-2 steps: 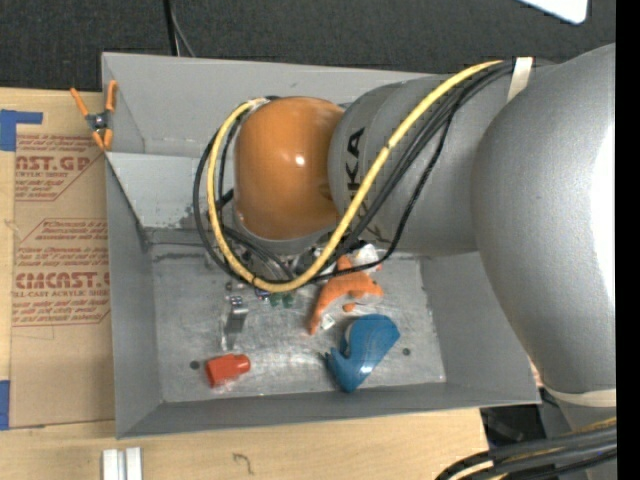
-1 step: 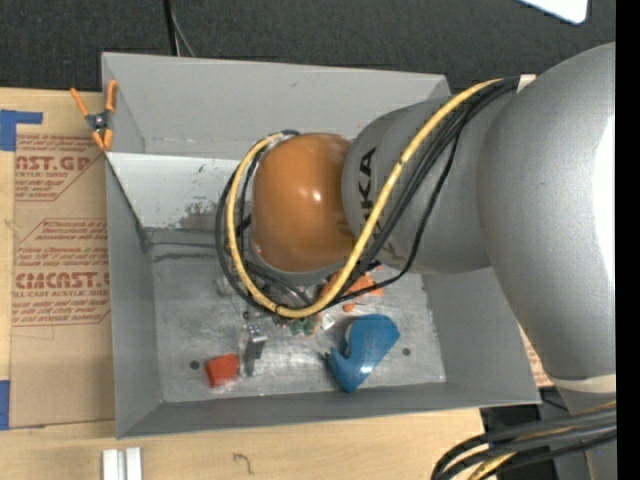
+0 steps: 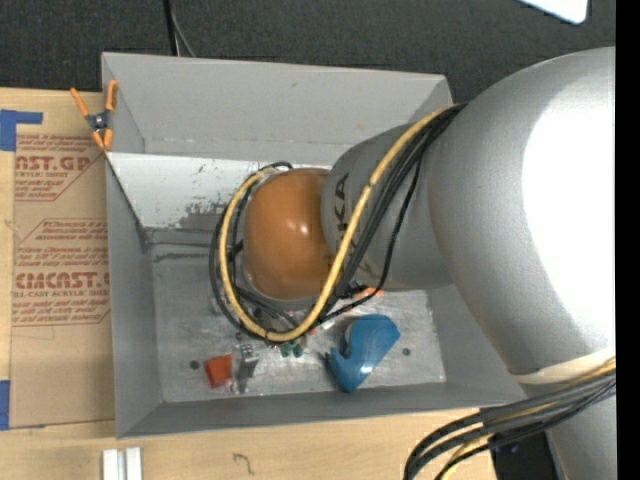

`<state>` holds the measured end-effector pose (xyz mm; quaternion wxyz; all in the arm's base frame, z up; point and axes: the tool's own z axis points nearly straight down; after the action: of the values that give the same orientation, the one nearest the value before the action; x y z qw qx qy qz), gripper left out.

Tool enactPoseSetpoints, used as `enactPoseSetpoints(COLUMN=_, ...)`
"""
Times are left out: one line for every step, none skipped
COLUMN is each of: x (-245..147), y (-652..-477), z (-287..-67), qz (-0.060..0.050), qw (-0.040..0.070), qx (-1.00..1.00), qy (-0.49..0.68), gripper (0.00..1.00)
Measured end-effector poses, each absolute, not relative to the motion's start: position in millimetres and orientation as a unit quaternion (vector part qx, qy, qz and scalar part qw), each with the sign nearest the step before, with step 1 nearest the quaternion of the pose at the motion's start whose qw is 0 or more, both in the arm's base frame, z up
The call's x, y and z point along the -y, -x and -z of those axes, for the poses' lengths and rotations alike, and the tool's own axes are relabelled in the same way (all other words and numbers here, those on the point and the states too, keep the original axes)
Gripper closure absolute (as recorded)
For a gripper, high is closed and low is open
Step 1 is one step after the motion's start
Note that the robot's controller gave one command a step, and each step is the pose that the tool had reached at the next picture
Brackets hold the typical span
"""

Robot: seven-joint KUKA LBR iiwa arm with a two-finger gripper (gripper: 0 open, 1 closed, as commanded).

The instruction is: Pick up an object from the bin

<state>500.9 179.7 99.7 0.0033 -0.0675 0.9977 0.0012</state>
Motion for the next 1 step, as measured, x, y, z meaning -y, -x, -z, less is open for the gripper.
enactPoseSetpoints(x=-200.5, y=-479.5, z=-74.5, qz=-0.001, qw=0.001, qx=-0.991, qy=0.136, gripper=1.0)
